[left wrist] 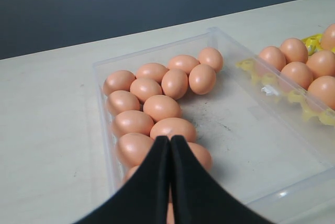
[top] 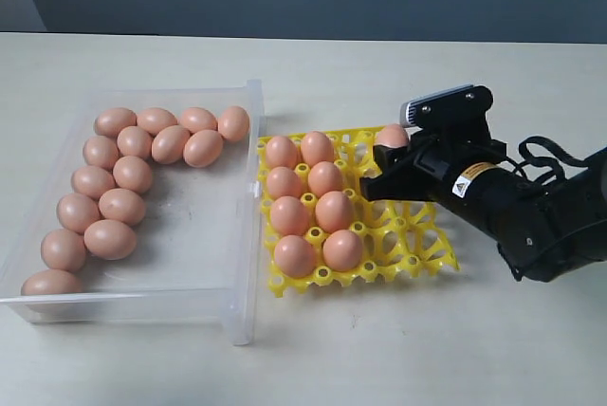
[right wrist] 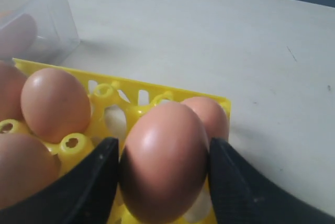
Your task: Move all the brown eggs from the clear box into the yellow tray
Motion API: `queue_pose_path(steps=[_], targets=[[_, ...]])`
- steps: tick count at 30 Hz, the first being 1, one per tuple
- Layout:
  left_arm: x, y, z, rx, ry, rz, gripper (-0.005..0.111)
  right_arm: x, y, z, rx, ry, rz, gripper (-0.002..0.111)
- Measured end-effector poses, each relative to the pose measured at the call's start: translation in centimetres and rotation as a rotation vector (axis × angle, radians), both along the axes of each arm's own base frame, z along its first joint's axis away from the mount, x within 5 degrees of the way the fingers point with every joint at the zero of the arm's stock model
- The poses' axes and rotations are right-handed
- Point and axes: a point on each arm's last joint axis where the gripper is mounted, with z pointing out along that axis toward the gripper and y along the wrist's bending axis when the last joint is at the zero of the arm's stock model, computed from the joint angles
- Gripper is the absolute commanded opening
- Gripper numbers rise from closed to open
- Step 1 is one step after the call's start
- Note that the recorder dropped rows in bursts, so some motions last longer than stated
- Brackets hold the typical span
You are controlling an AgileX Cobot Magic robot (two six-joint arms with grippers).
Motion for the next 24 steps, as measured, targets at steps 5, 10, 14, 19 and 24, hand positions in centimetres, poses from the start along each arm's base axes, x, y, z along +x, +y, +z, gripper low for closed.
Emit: queue_pose_path(steps=[5, 10, 14, 19, 24], targets=[[0.00, 0.00, 0.00, 0.000, 0.000, 0.000, 0.000, -0.05, -0.18, -0.27, -0.001, 0.029, -0.025, 0.000], [0.00, 0.00, 0.00, 0.000, 0.000, 0.000, 0.000, -0.11, -0.25, -0.42, -0.004, 0.048, -0.032, 0.000], [0.00, 0.00, 0.00, 0.000, 0.000, 0.000, 0.000, -0.26, -0.30, -0.68, -0.014, 0.080, -0.032, 0.001], [0.00, 0.00, 0.00, 0.000, 0.000, 0.000, 0.000, -0.37, -0.33, -0.87, -0.021, 0.103, -0.033, 0.021], [0.00, 0.00, 0.00, 0.000, 0.000, 0.000, 0.000, -0.43, -0.23, -0.89, -0.030, 0.103, -0.013, 0.040]])
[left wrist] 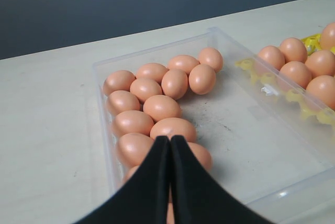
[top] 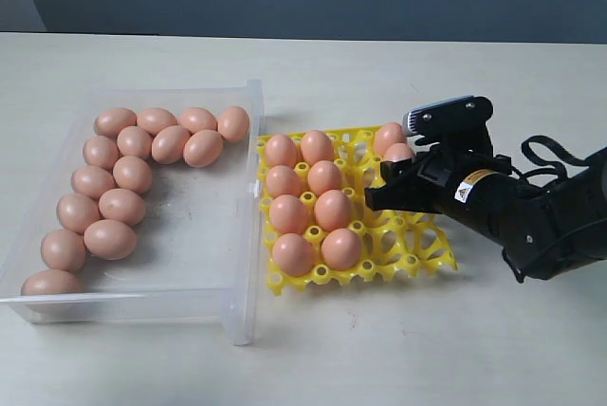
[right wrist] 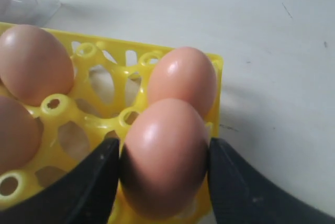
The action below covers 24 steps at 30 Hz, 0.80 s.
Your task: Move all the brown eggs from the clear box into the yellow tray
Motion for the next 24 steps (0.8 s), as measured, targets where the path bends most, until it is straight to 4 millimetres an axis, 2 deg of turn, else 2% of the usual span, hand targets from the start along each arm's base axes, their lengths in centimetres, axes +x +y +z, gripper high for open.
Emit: queue_pose_path(steps=[10, 12, 14, 21, 24], targets=[[0.0, 0.0, 0.0, 0.000, 0.000, 0.000, 0.000, -0.1, 0.0, 0.7, 0.000, -0.001, 0.012, 0.041], [0.0, 0.0, 0.0, 0.000, 0.000, 0.000, 0.000, -0.2, 0.1, 1.2, 0.005, -0.015, 0.018, 0.054], [0.0, 0.0, 0.0, 0.000, 0.000, 0.000, 0.000, -0.2, 0.1, 1.4, 0.006, -0.019, 0.020, 0.061], [0.0, 0.0, 0.0, 0.000, 0.000, 0.000, 0.000, -0.3, 0.0, 1.3, -0.002, 0.001, 0.023, 0.061], [0.0, 0.0, 0.0, 0.000, 0.000, 0.000, 0.000, -0.5, 0.0, 1.9, -0.002, 0.013, 0.025, 0.061]])
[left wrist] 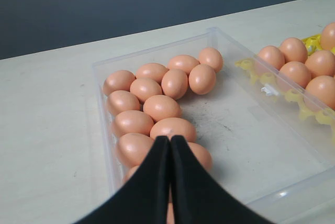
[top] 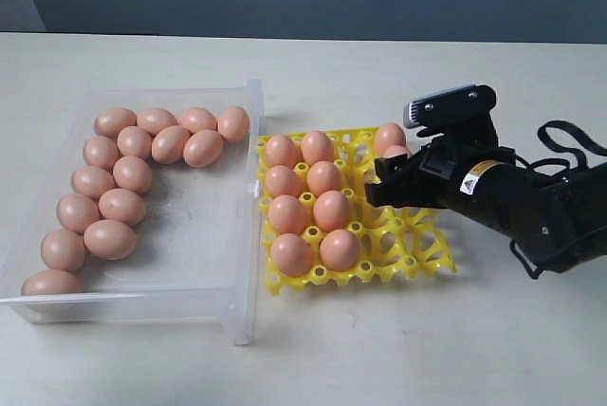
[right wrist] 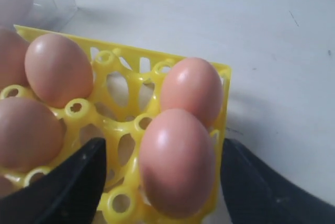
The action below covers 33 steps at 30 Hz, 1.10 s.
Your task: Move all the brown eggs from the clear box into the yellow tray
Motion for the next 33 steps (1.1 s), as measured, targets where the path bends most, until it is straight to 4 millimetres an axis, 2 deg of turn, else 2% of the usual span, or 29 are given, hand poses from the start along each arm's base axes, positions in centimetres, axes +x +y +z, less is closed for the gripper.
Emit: queue_pose_path(steps=[8, 10, 14, 17, 22, 28, 33], targets=[[0.0, 0.0, 0.0, 0.000, 0.000, 0.000, 0.000, -1.2, -0.5, 5.4, 0.051, -0.083, 0.006, 0.061], [0.0, 0.0, 0.0, 0.000, 0.000, 0.000, 0.000, -1.8, -0.8, 7.7, 0.087, -0.145, 0.007, 0.061], [0.0, 0.0, 0.0, 0.000, 0.000, 0.000, 0.000, -2.7, -1.3, 10.5, 0.141, -0.226, 0.004, 0.061], [0.0, 0.0, 0.0, 0.000, 0.000, 0.000, 0.000, -3.1, -1.5, 11.4, 0.174, -0.248, -0.005, 0.061], [0.0, 0.0, 0.0, 0.000, 0.000, 0.000, 0.000, -3.4, -0.9, 11.5, 0.197, -0.242, 0.055, 0.061], [0.0, 0.0, 0.0, 0.000, 0.000, 0.000, 0.000, -4.1, 2.1, 12.5, 0.222, -0.256, 0.212, 0.061], [0.0, 0.0, 0.0, 0.000, 0.000, 0.000, 0.000, -2.7, 5.3, 12.6, 0.220, -0.173, 0.249, 0.061]])
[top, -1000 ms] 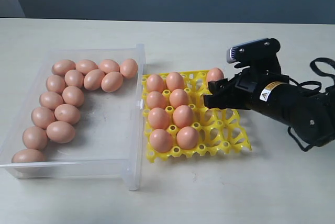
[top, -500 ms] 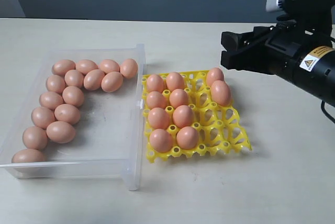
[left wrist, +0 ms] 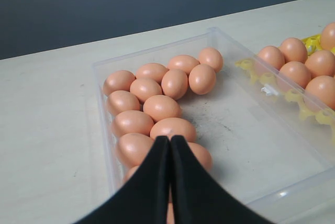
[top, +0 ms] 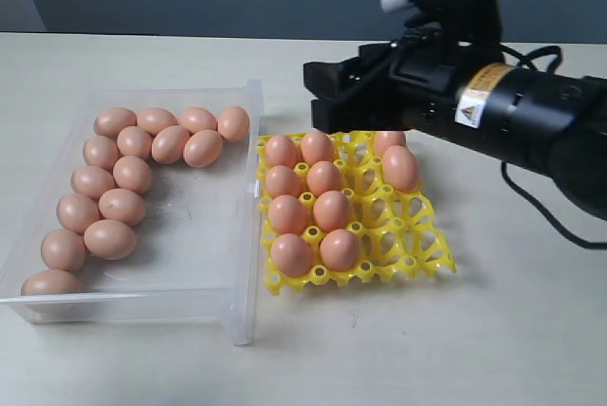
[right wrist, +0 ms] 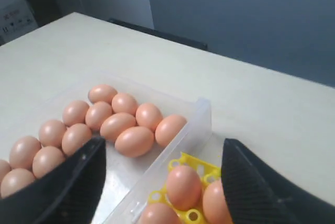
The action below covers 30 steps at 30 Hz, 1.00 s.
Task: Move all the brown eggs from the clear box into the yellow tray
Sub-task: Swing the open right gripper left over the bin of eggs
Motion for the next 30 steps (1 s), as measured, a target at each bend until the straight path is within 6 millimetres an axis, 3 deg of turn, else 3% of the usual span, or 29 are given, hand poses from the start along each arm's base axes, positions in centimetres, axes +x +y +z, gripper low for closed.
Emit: queue_pose_path(steps=[12, 18, 26, 30], targets=[[0.0, 0.0, 0.0, 0.000, 0.000, 0.000, 0.000, 5.3, 10.6, -2.4, -0.311, 0.179, 0.113, 0.057], [0.0, 0.0, 0.0, 0.000, 0.000, 0.000, 0.000, 7.1, 15.6, -4.0, -0.376, 0.208, 0.155, 0.057], [0.0, 0.0, 0.0, 0.000, 0.000, 0.000, 0.000, 9.6, 20.1, -8.6, -0.316, 0.433, 0.103, 0.057], [0.0, 0.0, 0.0, 0.000, 0.000, 0.000, 0.000, 10.6, 21.3, -9.6, -0.310, 0.481, 0.079, 0.057]])
